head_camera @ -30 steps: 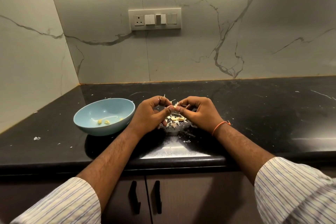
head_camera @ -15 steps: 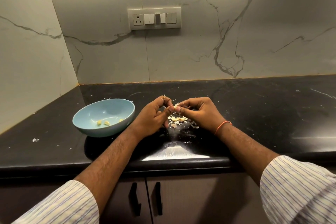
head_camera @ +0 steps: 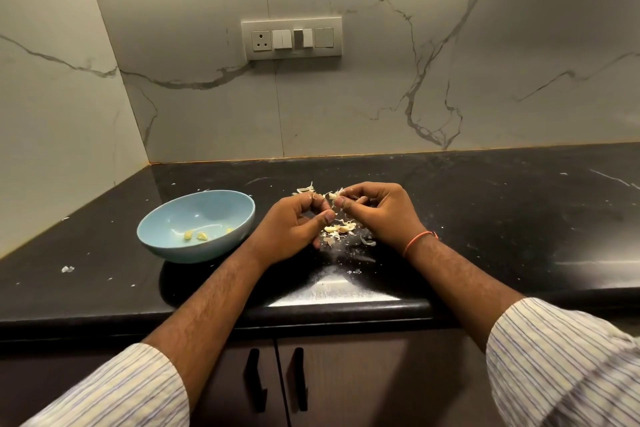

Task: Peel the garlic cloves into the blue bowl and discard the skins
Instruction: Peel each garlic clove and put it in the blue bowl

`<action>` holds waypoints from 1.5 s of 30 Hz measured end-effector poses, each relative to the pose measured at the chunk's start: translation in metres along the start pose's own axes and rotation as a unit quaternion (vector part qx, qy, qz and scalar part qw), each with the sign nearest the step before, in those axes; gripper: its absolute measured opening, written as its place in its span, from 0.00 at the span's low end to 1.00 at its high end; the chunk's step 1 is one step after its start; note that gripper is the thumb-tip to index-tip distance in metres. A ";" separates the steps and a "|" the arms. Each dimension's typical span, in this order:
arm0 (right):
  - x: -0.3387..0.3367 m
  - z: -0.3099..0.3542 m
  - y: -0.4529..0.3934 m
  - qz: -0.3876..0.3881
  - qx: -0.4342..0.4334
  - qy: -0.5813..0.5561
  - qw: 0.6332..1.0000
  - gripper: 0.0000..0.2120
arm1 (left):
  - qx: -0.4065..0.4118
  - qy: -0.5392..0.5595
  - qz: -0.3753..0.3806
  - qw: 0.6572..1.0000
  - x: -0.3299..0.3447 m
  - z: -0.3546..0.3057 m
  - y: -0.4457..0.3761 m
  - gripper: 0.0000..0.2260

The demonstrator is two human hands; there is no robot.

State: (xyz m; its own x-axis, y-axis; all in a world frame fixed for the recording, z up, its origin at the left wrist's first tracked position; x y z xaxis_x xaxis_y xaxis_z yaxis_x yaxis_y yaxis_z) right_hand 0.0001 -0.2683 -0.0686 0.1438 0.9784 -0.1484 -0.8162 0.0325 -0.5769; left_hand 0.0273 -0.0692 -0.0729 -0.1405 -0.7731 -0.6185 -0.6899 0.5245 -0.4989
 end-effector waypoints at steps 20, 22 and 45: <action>0.000 0.002 0.001 0.027 -0.018 0.060 0.998 0.08 | -0.017 -0.005 -0.105 0.994 -0.010 -0.004 0.005 0.09; 0.001 0.001 0.000 0.028 -0.020 0.056 0.998 0.09 | -0.020 -0.009 -0.111 0.994 -0.010 -0.004 0.005 0.08; 0.010 0.003 0.002 0.105 -0.143 0.163 0.971 0.09 | -0.045 -0.089 -0.085 0.991 -0.009 0.002 0.005 0.01</action>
State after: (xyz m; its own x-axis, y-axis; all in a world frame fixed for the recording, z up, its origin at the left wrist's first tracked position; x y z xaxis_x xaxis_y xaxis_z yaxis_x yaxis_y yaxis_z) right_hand -0.0013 -0.2576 -0.0689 0.1989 0.8397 -0.5052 -0.6641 -0.2636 -0.6996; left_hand 0.0266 -0.0590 -0.0708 0.1059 -0.7682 -0.6314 -0.7540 0.3520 -0.5546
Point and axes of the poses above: each hand's wrist, its own y-axis away from the middle knuckle, its own x-axis out of the palm, z = x × y, the point moved 3 cm from there along -y, towards the middle knuckle, and after that the axes turned 9 degrees about -y, right-handed, at the moved point
